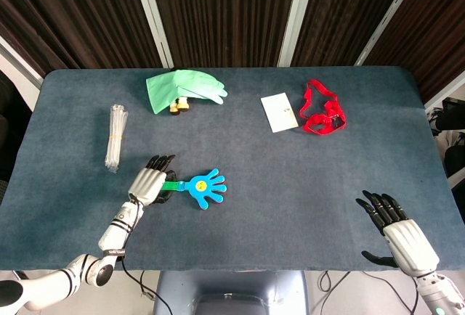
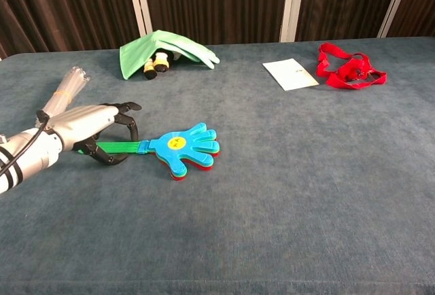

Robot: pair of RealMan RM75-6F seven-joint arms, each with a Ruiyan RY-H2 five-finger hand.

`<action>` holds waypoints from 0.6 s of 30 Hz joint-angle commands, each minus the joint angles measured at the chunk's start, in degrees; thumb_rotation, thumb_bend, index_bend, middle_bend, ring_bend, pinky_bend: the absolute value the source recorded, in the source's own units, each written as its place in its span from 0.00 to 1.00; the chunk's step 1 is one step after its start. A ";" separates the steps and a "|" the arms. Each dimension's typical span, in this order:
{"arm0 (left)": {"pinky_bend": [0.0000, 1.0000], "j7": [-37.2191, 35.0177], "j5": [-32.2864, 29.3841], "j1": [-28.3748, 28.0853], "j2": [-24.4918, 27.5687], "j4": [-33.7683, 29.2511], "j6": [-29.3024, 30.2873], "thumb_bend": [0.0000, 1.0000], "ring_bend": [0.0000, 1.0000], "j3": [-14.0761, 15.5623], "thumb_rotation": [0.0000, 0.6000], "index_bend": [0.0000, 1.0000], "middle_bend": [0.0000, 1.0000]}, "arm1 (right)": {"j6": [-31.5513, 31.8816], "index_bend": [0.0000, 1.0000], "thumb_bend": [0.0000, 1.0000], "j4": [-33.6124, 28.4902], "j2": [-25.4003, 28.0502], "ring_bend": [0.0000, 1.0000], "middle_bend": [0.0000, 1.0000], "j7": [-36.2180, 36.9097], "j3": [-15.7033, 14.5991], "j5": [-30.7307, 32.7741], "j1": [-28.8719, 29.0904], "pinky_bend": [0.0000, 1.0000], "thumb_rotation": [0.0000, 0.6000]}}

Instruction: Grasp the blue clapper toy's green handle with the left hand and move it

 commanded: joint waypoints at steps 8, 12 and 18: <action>0.01 -0.26 0.40 -0.14 -0.23 0.38 0.90 0.35 0.00 0.41 1.00 0.57 0.02 | 0.35 0.00 0.16 0.02 -0.09 0.00 0.00 -0.11 0.09 -0.08 -0.14 0.00 1.00; 0.01 -0.41 0.46 -0.15 -0.33 0.63 1.16 0.36 0.00 0.41 1.00 0.62 0.05 | 0.37 0.00 0.16 0.00 -0.11 0.00 0.00 -0.13 0.11 -0.09 -0.14 0.00 1.00; 0.07 -4.49 2.83 0.41 -1.60 2.16 5.77 0.39 0.01 0.03 1.00 0.77 0.19 | 0.37 0.00 0.16 0.13 -0.21 0.00 0.00 -0.14 0.16 -0.10 -0.13 0.00 1.00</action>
